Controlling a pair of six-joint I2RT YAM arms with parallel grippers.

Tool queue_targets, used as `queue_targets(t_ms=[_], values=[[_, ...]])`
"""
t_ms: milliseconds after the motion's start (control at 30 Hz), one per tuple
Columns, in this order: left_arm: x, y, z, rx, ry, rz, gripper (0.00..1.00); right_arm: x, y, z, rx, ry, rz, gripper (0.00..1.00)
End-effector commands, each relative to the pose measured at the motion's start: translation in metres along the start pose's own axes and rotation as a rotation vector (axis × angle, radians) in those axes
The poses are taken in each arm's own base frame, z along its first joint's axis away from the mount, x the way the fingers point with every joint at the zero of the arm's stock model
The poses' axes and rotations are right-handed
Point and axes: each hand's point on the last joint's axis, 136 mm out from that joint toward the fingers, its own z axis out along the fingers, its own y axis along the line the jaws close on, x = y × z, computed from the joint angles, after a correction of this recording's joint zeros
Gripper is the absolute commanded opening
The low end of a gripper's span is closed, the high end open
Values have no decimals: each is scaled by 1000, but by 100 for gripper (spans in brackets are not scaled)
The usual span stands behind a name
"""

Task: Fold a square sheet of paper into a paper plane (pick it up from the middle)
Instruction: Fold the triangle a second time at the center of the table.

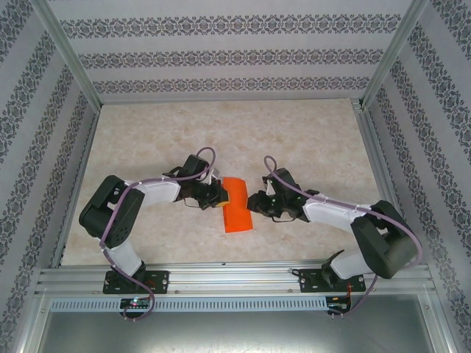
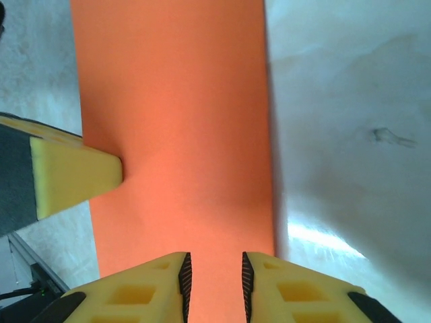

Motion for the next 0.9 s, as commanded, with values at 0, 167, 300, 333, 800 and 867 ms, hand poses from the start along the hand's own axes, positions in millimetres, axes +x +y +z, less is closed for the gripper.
queue_targets(t_ms=[0,167,300,333,800,867], values=[[10,9,0,-80,58,41,4,5,3,-14,21,-46,-59,31],[10,7,-6,-106,70,50,4,18,17,-33,49,-117,-235,44],[8,-2,-7,-79,65,49,4,38,32,-42,140,-155,-489,54],[7,-4,-7,-71,64,46,4,44,37,-42,161,-162,-550,57],[8,-9,-6,-38,60,30,5,69,86,5,476,-144,-1087,65],[8,-9,-7,-37,59,30,5,69,81,9,526,-129,-1092,64]])
